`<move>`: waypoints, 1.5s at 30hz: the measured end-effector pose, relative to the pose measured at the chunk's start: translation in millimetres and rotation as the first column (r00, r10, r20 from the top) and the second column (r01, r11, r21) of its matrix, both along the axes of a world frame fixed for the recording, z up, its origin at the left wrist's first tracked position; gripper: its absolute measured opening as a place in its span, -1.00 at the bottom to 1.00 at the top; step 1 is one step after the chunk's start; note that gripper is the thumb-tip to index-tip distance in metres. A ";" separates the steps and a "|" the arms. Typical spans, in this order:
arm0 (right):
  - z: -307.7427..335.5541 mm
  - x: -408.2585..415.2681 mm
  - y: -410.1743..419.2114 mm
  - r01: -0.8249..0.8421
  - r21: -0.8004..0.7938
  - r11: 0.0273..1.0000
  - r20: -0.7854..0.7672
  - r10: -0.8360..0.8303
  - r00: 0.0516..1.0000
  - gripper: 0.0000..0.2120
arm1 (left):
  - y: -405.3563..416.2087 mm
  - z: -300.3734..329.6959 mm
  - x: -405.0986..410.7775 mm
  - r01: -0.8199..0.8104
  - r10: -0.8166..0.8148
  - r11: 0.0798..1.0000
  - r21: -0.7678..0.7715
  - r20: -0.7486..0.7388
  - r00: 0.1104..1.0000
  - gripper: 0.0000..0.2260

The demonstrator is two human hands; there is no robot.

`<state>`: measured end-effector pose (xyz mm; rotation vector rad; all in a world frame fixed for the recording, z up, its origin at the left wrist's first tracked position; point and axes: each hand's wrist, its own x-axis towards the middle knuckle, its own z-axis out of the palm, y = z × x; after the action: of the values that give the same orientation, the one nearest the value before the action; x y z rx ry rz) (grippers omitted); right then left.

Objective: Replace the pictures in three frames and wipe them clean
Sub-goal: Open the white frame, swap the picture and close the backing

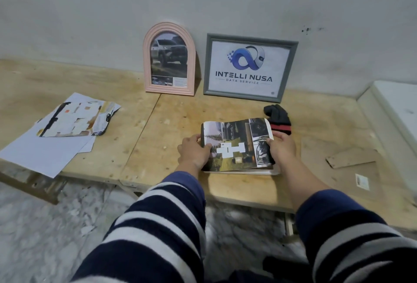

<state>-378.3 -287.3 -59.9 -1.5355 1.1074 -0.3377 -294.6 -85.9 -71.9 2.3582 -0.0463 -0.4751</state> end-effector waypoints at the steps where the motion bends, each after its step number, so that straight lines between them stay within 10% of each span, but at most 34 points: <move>1: -3.5 -1.2 0.0 -0.001 -0.008 1.000 -0.010 0.001 1.000 -0.73 | 0.6 -0.1 -1.5 0.020 -0.020 0.999 0.036 0.000 1.000 -0.55; 24: -37.3 -19.3 12.3 -0.505 -0.451 0.736 -0.584 0.184 0.791 -0.49 | -10.9 -17.1 -17.5 0.115 -0.130 0.973 0.201 0.064 0.989 -0.34; 45: -16.3 -65.9 -42.9 -0.303 -0.432 0.850 -0.464 0.078 0.882 -0.54 | -83.9 -0.7 -48.7 0.266 -0.336 0.919 0.291 0.225 0.915 -0.55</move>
<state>-444.2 -330.1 -76.2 -2.2483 1.2465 -0.1410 -343.2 -169.7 -72.6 2.6701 -0.5166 -0.3127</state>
